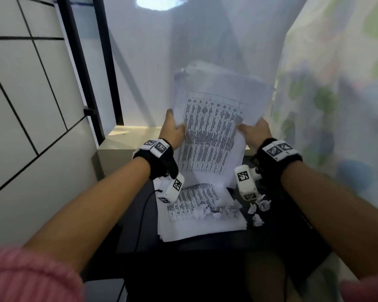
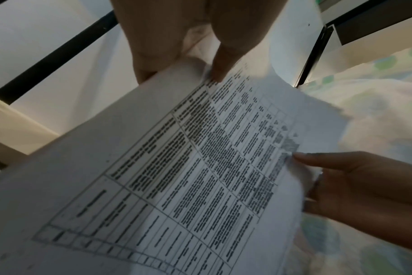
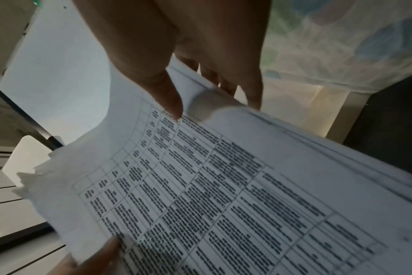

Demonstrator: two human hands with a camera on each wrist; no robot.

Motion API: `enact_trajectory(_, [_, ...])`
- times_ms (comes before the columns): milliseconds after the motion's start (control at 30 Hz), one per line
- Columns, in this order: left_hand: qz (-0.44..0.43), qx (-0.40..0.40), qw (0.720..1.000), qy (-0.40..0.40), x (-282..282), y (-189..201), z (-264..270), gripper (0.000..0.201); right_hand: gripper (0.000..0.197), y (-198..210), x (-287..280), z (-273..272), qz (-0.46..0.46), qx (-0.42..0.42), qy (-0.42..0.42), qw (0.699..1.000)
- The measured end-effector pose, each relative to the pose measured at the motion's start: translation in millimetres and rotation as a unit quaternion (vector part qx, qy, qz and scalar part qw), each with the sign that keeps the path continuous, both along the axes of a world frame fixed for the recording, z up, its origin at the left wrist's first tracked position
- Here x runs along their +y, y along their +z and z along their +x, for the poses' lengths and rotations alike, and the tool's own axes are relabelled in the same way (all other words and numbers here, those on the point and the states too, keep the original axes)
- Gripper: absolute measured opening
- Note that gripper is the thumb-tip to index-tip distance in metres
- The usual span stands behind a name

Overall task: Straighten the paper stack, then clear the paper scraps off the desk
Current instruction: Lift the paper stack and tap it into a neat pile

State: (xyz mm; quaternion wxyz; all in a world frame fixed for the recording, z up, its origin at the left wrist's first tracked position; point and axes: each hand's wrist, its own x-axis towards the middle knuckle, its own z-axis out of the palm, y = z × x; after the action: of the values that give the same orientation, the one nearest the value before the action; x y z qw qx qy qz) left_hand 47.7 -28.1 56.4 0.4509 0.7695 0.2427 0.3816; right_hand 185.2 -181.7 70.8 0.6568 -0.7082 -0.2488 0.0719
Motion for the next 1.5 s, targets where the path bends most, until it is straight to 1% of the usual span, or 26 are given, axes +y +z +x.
enact_trajectory(67, [0.009, -0.009, 1.0, 0.004, -3, 8, 1, 0.049, 0.042, 10, 2, -5, 0.017, -0.026, -0.008, 0.999])
enact_trajectory(133, [0.01, -0.027, 1.0, 0.003, -4, 18, 0, 0.05, 0.043, 19, 1, -7, 0.051, -0.031, -0.002, 0.998])
enact_trajectory(167, [0.006, -0.039, 0.999, -0.002, -5, 22, -1, 0.049, 0.043, 21, 0, -5, 0.069, -0.034, 0.002, 0.997])
enact_trajectory(233, [-0.003, -0.045, 0.999, -0.013, -8, 23, -5, 0.048, 0.047, 20, -6, -4, 0.074, -0.04, 0.015, 0.996])
enact_trajectory(300, [-0.016, -0.02, 0.999, -0.026, -10, 11, -9, 0.048, 0.056, 7, -10, -3, 0.036, -0.039, 0.015, 0.998])
enact_trajectory(367, [-0.031, 0.029, 0.999, -0.023, -11, -8, -12, 0.048, 0.067, -14, -11, 0, 0.008, 0.002, 0.011, 1.0])
enact_trajectory(400, [-0.038, 0.046, 0.998, -0.022, -10, -16, -12, 0.046, 0.069, -22, -11, 0, 0.003, 0.023, 0.013, 1.0])
enact_trajectory(433, [-0.045, 0.054, 0.997, -0.023, -10, -20, -12, 0.044, 0.065, -27, -8, 1, 0.001, 0.032, 0.015, 0.999])
enact_trajectory(533, [-0.048, 0.05, 0.997, -0.014, -6, -17, -10, 0.043, 0.043, -19, 0, -6, -0.013, 0.018, 0.002, 1.0])
enact_trajectory(633, [-0.049, 0.017, 0.999, -0.009, 0, -15, -9, 0.044, 0.039, -13, 4, -3, 0.014, 0.005, 0.001, 1.0])
enact_trajectory(667, [-0.053, 0.023, 0.998, -0.013, 1, -17, -11, 0.045, 0.04, -14, 4, -3, 0.017, 0.005, 0.003, 1.0])
enact_trajectory(733, [-0.058, 0.081, 0.995, -0.031, 4, -30, -13, 0.042, 0.043, -25, 0, -3, 0.018, 0.018, 0.016, 1.0])
enact_trajectory(800, [-0.047, 0.187, 0.98, -0.049, 8, -48, -17, 0.033, 0.042, -39, -4, -4, -0.009, 0.017, 0.022, 1.0])
enact_trajectory(833, [-0.039, 0.242, 0.969, -0.042, 11, -55, -19, 0.032, 0.04, -43, -6, -5, -0.025, 0.008, 0.017, 1.0])
enact_trajectory(900, [-0.04, 0.331, 0.943, -0.005, 19, -66, -26, 0.038, 0.036, -47, -6, -1, -0.026, 0.008, 0.012, 1.0])
enact_trajectory(1000, [-0.07, 0.434, 0.897, 0.045, 25, -76, -39, 0.061, 0.035, -48, -4, 6, -0.025, 0.007, -0.005, 1.0])
enact_trajectory(1033, [-0.074, 0.449, 0.888, 0.062, 26, -78, -41, 0.065, 0.035, -48, -4, 8, -0.03, 0.004, -0.011, 0.999])
enact_trajectory(1100, [-0.083, 0.445, 0.887, 0.095, 27, -80, -41, 0.066, 0.036, -51, -4, 11, -0.033, 0.005, -0.014, 0.999])
enact_trajectory(1233, [-0.131, 0.45, 0.878, 0.097, 28, -74, -39, 0.09, 0.038, -52, -5, 15, -0.035, 0.006, -0.011, 0.999])
enact_trajectory(1267, [-0.139, 0.448, 0.877, 0.099, 27, -71, -38, 0.093, 0.038, -52, -5, 15, -0.039, 0.003, -0.012, 0.999])
enact_trajectory(1333, [-0.136, 0.45, 0.877, 0.098, 23, -70, -37, 0.088, 0.038, -52, -6, 15, -0.036, 0.006, -0.009, 0.999])
enact_trajectory(1433, [-0.13, 0.452, 0.88, 0.074, 21, -72, -33, 0.064, 0.037, -53, -7, 17, -0.029, 0.022, -0.006, 0.999])
enact_trajectory(1500, [-0.134, 0.45, 0.881, 0.063, 20, -75, -33, 0.059, 0.037, -53, -6, 17, -0.029, 0.025, -0.008, 0.999])
